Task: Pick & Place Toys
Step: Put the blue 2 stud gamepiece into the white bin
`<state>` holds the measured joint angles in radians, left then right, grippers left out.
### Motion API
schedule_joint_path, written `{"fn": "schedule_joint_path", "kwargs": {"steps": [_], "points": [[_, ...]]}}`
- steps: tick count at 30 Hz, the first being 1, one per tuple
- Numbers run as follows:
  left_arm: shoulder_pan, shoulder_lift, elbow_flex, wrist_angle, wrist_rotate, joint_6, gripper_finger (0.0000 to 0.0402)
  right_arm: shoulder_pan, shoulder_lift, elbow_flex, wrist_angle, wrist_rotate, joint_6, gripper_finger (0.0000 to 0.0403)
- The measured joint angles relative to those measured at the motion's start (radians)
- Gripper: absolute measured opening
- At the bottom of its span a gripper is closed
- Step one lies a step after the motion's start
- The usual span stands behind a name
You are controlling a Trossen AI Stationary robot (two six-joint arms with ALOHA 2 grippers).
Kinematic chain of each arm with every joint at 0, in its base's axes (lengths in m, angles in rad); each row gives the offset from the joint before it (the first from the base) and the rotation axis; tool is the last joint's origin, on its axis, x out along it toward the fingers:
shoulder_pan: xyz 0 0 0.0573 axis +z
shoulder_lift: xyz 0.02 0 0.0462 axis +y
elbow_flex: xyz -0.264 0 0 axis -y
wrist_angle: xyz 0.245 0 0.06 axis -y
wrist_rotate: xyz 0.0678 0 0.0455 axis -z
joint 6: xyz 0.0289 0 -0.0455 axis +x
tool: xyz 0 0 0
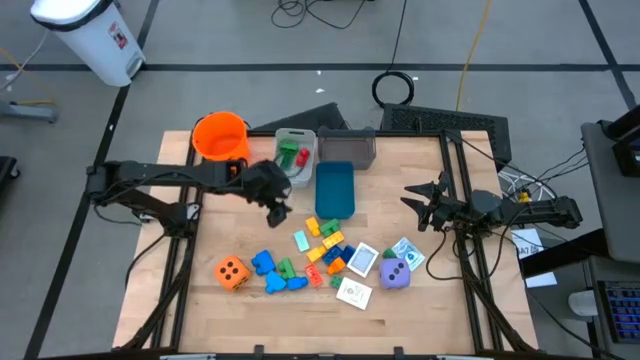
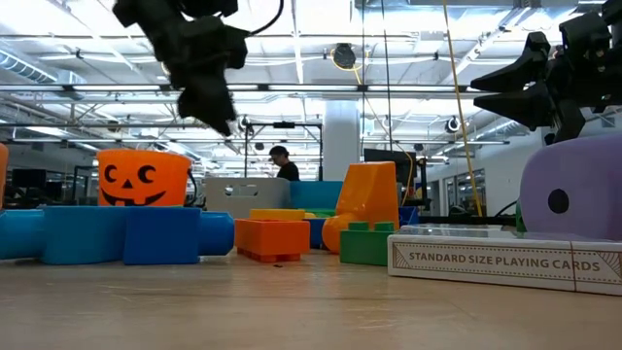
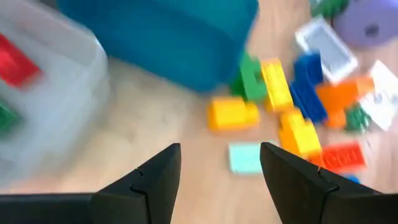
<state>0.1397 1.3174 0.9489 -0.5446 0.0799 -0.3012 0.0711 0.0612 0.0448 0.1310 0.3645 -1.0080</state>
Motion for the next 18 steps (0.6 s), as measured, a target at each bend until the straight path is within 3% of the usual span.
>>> {"fn": "schedule_joint_path", "kwargs": {"steps": [11,18], "points": [[-0.293,-0.002,-0.026,-0.038,-0.013,-0.022,0.0227,0.0,0.0,0.0,0.0,0.0,0.0,0.0169],[-0.459,-0.001,-0.113,-0.036,-0.224,-0.154,0.0227,0.0,0.0,0.0,0.0,0.0,0.0,0.0169]]}}
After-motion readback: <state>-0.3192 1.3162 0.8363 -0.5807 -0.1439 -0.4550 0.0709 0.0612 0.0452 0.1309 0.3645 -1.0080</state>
